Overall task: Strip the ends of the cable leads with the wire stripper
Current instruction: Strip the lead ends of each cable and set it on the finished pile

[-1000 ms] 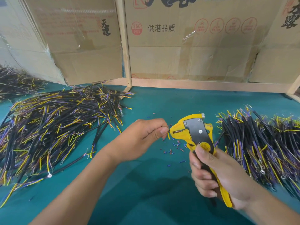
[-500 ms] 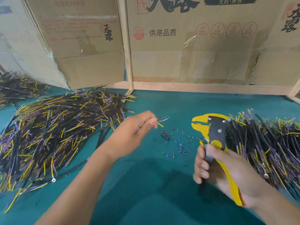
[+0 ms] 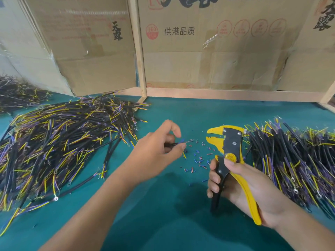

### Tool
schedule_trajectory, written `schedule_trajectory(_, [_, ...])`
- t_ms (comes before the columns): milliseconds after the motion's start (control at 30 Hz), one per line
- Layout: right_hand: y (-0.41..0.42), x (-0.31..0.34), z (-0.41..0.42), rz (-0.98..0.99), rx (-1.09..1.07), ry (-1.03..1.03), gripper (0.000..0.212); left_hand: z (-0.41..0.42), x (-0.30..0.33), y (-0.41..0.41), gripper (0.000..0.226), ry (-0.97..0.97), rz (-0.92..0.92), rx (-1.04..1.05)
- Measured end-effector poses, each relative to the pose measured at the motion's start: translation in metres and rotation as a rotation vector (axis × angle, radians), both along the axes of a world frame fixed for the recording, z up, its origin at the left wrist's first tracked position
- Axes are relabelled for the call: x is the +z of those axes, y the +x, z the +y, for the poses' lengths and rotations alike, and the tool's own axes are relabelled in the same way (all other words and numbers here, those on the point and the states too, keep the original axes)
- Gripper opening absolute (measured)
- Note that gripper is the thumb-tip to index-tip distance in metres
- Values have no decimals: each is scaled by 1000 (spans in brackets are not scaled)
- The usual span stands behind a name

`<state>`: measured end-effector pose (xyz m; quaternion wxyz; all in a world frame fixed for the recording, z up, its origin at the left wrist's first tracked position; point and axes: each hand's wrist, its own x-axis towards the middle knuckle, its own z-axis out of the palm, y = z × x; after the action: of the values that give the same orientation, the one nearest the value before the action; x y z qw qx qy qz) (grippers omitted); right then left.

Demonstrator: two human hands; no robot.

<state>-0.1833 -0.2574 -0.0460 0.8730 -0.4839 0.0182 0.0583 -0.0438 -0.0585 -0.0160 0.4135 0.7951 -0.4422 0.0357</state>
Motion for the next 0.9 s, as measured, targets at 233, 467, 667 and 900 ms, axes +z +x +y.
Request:
schedule_trajectory(233, [-1, 1, 2, 4, 7, -7, 37, -1, 0, 0, 15, -127, 144, -117])
schedule_trajectory(467, [-2, 2, 4, 19, 16, 7, 41, -3, 0, -1, 8, -223, 219, -165])
schedule_trajectory(667, [-3, 3, 5, 22, 13, 3, 37, -5, -2, 0, 9, -306, 347, -126])
schedule_trajectory(900, [-4, 3, 5, 26, 21, 6, 36, -6, -2, -3, 9, -296, 305, -188])
